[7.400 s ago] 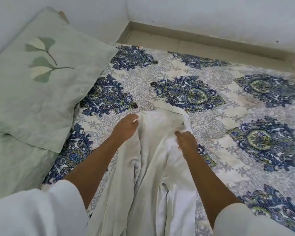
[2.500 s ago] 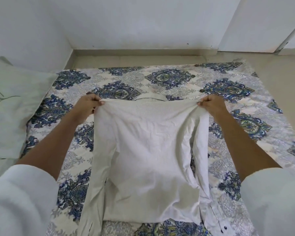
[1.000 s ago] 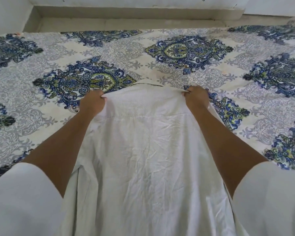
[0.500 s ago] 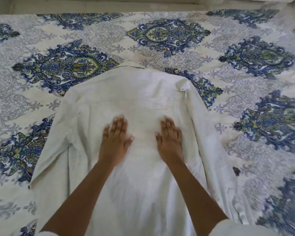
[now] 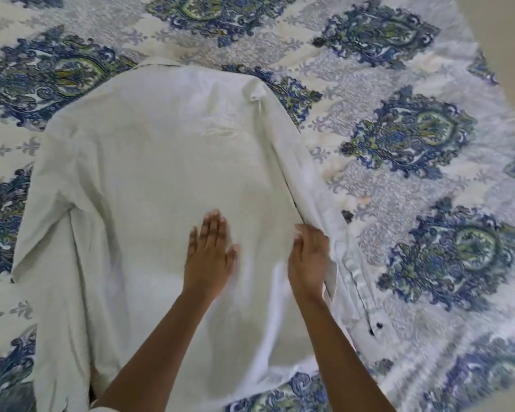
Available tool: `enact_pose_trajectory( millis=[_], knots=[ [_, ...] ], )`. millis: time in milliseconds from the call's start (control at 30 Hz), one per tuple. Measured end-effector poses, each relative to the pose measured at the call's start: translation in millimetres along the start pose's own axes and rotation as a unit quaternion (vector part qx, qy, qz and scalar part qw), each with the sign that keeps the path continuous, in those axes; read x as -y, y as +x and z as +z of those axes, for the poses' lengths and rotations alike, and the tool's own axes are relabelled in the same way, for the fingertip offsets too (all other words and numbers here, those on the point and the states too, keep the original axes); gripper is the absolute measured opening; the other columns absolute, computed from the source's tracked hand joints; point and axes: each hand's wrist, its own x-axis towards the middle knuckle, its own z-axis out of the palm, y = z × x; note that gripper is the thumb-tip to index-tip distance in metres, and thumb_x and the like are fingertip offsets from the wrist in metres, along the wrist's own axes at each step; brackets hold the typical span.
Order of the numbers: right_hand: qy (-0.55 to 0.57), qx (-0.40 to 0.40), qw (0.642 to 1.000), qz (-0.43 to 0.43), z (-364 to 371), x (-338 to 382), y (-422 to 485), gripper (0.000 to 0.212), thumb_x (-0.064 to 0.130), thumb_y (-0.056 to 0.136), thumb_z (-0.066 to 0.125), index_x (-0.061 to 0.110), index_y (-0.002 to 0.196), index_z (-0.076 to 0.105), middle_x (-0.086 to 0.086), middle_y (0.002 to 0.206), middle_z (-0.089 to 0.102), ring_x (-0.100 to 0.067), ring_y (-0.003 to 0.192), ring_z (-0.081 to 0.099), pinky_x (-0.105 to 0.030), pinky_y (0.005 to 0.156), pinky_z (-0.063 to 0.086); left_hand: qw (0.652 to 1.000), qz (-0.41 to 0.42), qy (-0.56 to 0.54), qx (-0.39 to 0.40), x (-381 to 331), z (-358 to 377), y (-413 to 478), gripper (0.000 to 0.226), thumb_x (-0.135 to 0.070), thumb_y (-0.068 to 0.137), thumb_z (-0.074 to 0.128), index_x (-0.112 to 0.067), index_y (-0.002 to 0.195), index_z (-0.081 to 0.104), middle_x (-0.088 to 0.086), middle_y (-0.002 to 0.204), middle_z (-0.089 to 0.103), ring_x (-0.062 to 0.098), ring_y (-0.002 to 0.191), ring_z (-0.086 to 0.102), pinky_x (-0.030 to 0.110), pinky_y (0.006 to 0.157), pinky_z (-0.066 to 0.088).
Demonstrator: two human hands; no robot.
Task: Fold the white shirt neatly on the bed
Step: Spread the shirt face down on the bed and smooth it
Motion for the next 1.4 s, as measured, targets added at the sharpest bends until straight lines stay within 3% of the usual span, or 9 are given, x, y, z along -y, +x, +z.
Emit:
enact_pose_trajectory(
  millis=[200, 367, 467, 733, 900, 1100, 1167, 1267, 1400],
  knots=[
    [-0.083, 0.098, 0.981, 0.146, -29.0, -40.2, -11.8, 0.029, 0.015, 0.090, 0.053, 0.002, 0.116, 0.055, -0.017, 0.123, 0.051, -0.037, 0.117, 0.043, -0.040, 0.096, 0.033, 0.994, 0.092, 0.006, 0.054, -48.4, -1.3, -15.8, 0.057, -0.031, 0.090, 0.026, -0.003, 0.134, 0.049, 0.012, 0.141, 0.048, 0.028, 0.128, 0.048, 0.048, 0.100, 0.040],
    [-0.062, 0.109, 0.970, 0.210, -51.1, -50.1, -2.7, 0.047, 0.025, 0.092, 0.052, 0.017, 0.137, 0.041, -0.016, 0.132, 0.044, -0.034, 0.120, 0.044, -0.039, 0.081, 0.043, 0.986, 0.142, -0.003, 0.091, -78.1, -4.4, -18.3, 0.076, -0.042, 0.083, -0.005, -0.013, 0.149, 0.019, 0.001, 0.157, 0.014, 0.018, 0.145, 0.015, 0.036, 0.117, 0.010],
    [-0.100, 0.127, 0.953, 0.256, -60.1, -51.8, 0.7, 0.056, 0.027, 0.090, 0.055, 0.006, 0.136, 0.032, -0.017, 0.137, 0.038, -0.035, 0.121, 0.046, -0.037, 0.076, 0.043, 0.985, 0.134, 0.019, 0.105, -89.1, -2.6, -18.5, 0.058, -0.036, 0.097, 0.007, -0.015, 0.150, 0.010, -0.001, 0.159, 0.005, 0.014, 0.146, 0.006, 0.035, 0.117, 0.008],
    [-0.094, 0.173, 0.973, 0.123, -62.7, -50.1, -30.2, 0.016, 0.022, 0.093, 0.049, 0.006, 0.094, 0.049, -0.014, 0.106, 0.056, -0.033, 0.096, 0.057, -0.034, 0.068, 0.040, 0.983, 0.122, 0.003, 0.140, -90.8, -8.1, -43.0, 0.050, -0.022, 0.101, 0.024, -0.016, 0.149, 0.016, -0.001, 0.158, 0.011, 0.014, 0.146, 0.011, 0.034, 0.117, 0.014],
    [-0.014, 0.235, 0.957, 0.167, -60.8, -61.9, -44.3, 0.034, 0.014, 0.094, 0.045, 0.010, 0.126, 0.052, -0.014, 0.129, 0.051, -0.031, 0.119, 0.048, -0.037, 0.093, 0.040, 0.986, 0.121, -0.016, 0.116, -79.5, -7.3, -69.4, 0.049, -0.020, 0.100, 0.025, -0.017, 0.149, 0.019, -0.003, 0.157, 0.015, 0.012, 0.145, 0.014, 0.031, 0.115, 0.012],
    [0.132, 0.406, 0.848, 0.314, -91.0, -74.4, -45.5, 0.042, 0.038, 0.088, 0.061, 0.005, 0.113, 0.060, -0.007, 0.102, 0.059, -0.020, 0.089, 0.052, -0.028, 0.080, 0.039, 0.987, 0.071, -0.118, 0.083, -66.3, -1.3, -108.9, 0.049, -0.010, 0.098, 0.031, -0.012, 0.147, 0.026, 0.001, 0.156, 0.020, 0.013, 0.142, 0.024, 0.033, 0.116, 0.021],
    [0.162, 0.470, 0.808, 0.317, -104.9, -90.9, -54.3, 0.044, 0.034, 0.070, 0.079, 0.005, 0.099, 0.067, -0.010, 0.101, 0.069, -0.028, 0.096, 0.062, -0.038, 0.094, 0.047, 0.983, 0.027, -0.179, 0.033, -55.4, 0.7, -131.8, 0.046, -0.010, 0.097, 0.033, -0.008, 0.143, 0.036, 0.004, 0.152, 0.030, 0.019, 0.137, 0.037, 0.033, 0.111, 0.030],
    [0.346, 0.490, 0.697, 0.393, -118.3, -105.2, -69.0, 0.051, 0.015, 0.063, 0.079, 0.000, 0.109, 0.063, -0.017, 0.108, 0.069, -0.031, 0.094, 0.068, -0.043, 0.083, 0.057, 0.977, -0.060, -0.202, -0.016, -37.2, 1.0, -168.8, 0.040, -0.008, 0.096, 0.040, -0.004, 0.135, 0.048, 0.011, 0.141, 0.047, 0.028, 0.127, 0.049, 0.034, 0.105, 0.037],
    [0.273, 0.421, 0.761, 0.412, -114.3, -120.1, -82.3, 0.053, 0.020, 0.071, 0.077, 0.000, 0.118, 0.060, -0.019, 0.111, 0.064, -0.026, 0.092, 0.058, -0.054, 0.100, 0.043, 0.979, -0.124, -0.141, -0.083, -15.0, -1.9, -203.9, 0.034, -0.009, 0.086, 0.043, 0.002, 0.112, 0.062, 0.023, 0.109, 0.060, 0.042, 0.099, 0.056, 0.045, 0.083, 0.049]
  ],
)
